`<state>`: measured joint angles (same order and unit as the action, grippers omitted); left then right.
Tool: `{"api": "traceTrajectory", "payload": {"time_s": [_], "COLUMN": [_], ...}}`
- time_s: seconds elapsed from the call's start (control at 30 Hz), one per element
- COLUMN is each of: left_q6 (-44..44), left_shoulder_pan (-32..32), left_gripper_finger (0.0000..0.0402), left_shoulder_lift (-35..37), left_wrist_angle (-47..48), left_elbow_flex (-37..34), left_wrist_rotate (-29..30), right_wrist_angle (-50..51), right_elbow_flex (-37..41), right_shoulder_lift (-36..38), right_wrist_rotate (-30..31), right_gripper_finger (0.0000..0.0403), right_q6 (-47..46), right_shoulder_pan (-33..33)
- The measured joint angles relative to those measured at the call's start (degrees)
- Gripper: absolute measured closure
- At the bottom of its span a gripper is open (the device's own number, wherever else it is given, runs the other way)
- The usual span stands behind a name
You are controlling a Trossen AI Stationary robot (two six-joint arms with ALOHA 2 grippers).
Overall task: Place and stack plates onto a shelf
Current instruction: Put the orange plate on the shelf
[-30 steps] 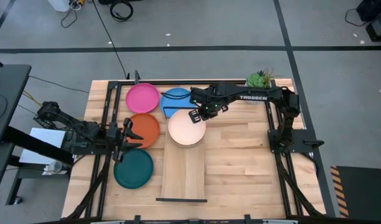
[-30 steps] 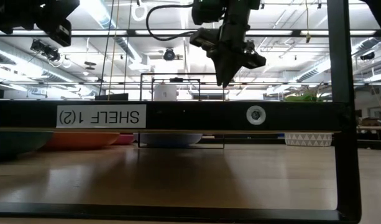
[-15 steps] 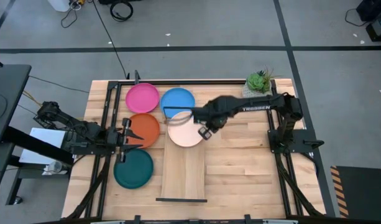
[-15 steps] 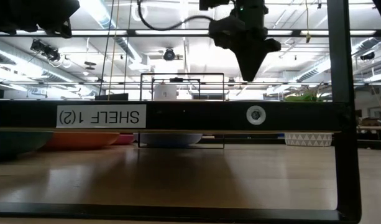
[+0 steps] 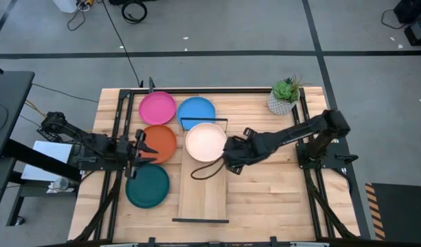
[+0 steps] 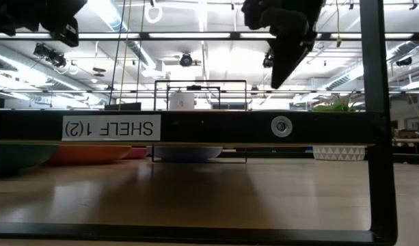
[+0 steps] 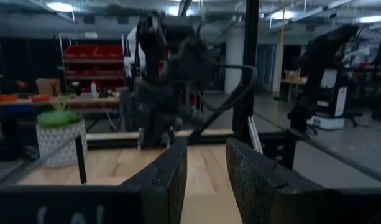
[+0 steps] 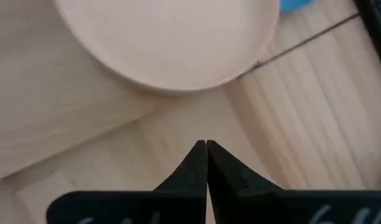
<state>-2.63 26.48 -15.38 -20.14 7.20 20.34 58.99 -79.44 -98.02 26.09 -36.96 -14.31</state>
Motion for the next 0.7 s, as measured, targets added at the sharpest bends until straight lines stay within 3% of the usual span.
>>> {"api": "traceTrajectory", "payload": {"time_s": [0.17,0.4,0.57,0.7], "left_q6": [0.1,9.4,27.6,38.8], "left_shoulder_pan": [0.0,-0.1,0.0,1.1], "left_gripper_finger": [0.0283,0.0283,0.0283,0.0283], "left_shoulder_lift": [0.0,-3.6,-12.4,-21.5], "left_wrist_angle": [-1.3,4.6,20.3,25.0], "left_elbow_flex": [0.0,0.4,4.2,7.3], "left_wrist_rotate": [3.2,12.9,8.7,2.3], "right_wrist_angle": [-16.0,-35.7,-42.2,-48.5], "right_elbow_flex": [12.3,27.5,33.3,37.4], "right_shoulder_lift": [6.6,14.6,17.6,17.4], "right_wrist_rotate": [1.6,15.8,16.1,16.4], "right_gripper_finger": [0.0383,0.0381,0.0381,0.0381], "right_q6": [8.7,23.7,16.6,14.0], "right_shoulder_pan": [-0.5,0.0,0.5,-1.1]}}
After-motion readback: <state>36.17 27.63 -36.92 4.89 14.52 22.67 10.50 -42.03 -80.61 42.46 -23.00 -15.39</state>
